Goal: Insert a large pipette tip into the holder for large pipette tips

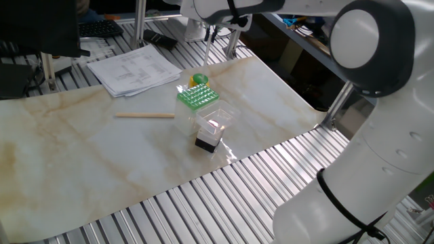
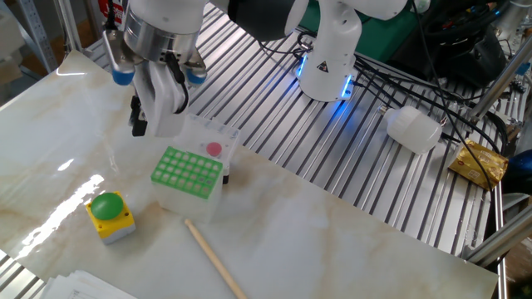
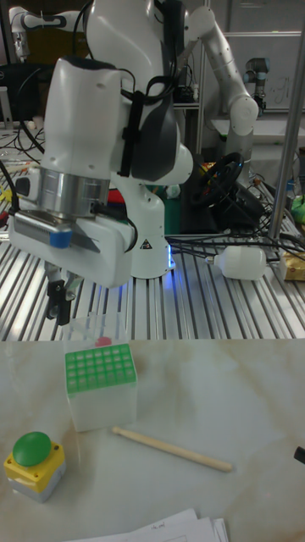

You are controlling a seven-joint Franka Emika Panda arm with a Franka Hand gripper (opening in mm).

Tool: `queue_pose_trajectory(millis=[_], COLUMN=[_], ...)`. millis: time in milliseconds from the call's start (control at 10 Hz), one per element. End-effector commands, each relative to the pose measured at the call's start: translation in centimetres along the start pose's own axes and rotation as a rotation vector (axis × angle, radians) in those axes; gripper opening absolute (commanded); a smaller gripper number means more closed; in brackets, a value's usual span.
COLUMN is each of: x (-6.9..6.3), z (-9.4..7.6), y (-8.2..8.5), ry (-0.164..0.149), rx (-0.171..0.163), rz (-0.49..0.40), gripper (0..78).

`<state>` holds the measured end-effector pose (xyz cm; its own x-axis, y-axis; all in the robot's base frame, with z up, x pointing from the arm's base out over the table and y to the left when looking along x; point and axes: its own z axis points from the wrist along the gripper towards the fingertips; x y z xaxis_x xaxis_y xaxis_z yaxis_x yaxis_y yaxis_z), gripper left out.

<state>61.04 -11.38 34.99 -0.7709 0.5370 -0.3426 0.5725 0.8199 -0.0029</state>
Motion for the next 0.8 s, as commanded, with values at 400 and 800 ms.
queue_pose_trajectory(millis=[400,800], x=[-0.03,0.03], z=[-0.09,0.19], y=[-0.01,0.05], ry=[-0.056,-0.072], rx=[-0.038,-0.051], rz=[0.019,0.027], gripper=[1.2,1.2])
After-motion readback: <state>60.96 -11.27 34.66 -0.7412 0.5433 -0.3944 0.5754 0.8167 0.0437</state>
